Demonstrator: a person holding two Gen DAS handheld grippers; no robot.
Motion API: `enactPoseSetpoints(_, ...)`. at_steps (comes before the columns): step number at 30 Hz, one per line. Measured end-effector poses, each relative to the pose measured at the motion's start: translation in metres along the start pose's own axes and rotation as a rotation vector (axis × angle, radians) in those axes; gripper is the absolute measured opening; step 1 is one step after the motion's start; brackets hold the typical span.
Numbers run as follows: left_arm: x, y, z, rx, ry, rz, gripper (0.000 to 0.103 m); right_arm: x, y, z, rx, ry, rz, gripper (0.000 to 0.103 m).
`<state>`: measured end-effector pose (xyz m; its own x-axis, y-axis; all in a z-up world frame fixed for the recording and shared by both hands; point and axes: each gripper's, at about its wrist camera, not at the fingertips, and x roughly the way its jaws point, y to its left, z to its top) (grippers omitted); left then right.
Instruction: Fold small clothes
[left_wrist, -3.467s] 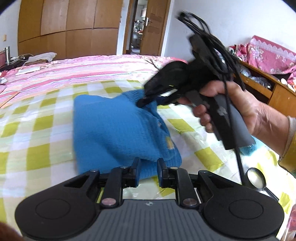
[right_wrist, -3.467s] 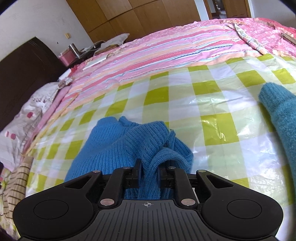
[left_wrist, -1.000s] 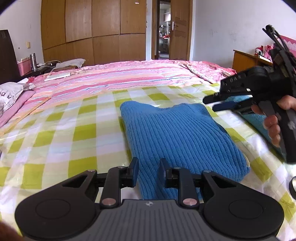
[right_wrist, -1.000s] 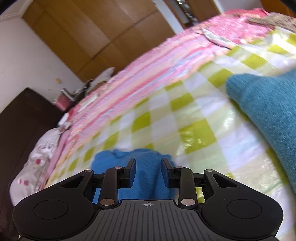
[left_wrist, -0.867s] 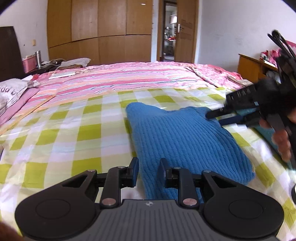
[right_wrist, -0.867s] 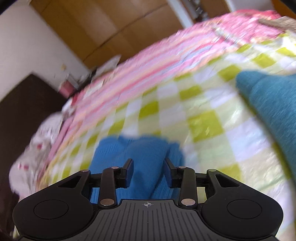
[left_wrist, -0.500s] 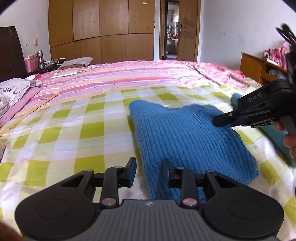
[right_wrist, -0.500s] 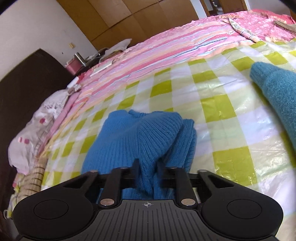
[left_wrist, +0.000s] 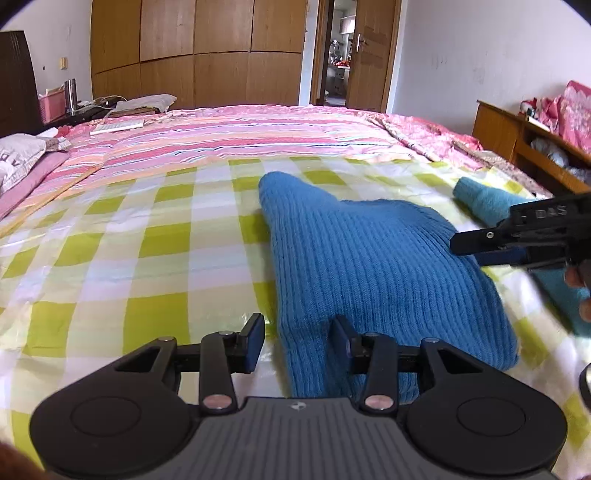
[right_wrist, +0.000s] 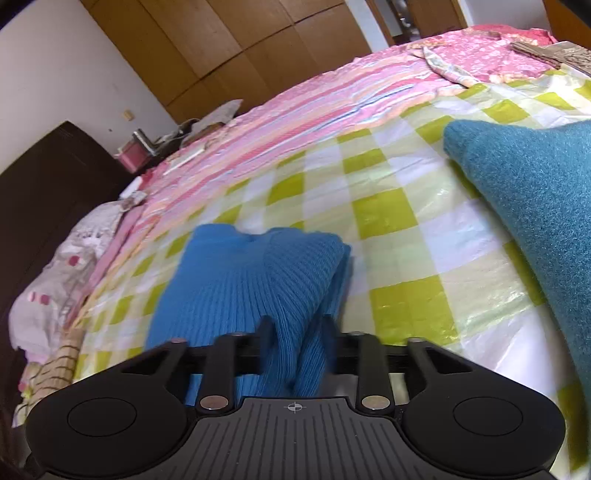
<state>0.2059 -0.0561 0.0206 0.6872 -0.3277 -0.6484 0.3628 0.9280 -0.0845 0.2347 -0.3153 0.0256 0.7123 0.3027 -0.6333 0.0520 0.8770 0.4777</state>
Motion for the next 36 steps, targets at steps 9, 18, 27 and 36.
enactPoseSetpoints(9, 0.003, 0.013, -0.003, -0.079, 0.025, -0.094, 0.047, 0.021, -0.003, -0.018, 0.018, 0.085, 0.018, 0.066)
enactPoseSetpoints(18, 0.027, 0.017, 0.003, -0.116, 0.075, -0.167, 0.052, 0.038, -0.013, -0.013, 0.101, 0.137, 0.151, 0.059)
enactPoseSetpoints(27, -0.024, 0.002, -0.02, -0.034, 0.07, -0.206, 0.041, 0.015, 0.0, -0.033, 0.064, 0.165, 0.195, 0.034)
enactPoseSetpoints(36, -0.082, -0.021, -0.074, 0.059, 0.11, -0.145, 0.041, -0.045, 0.019, -0.098, -0.039, 0.205, 0.11, 0.041)
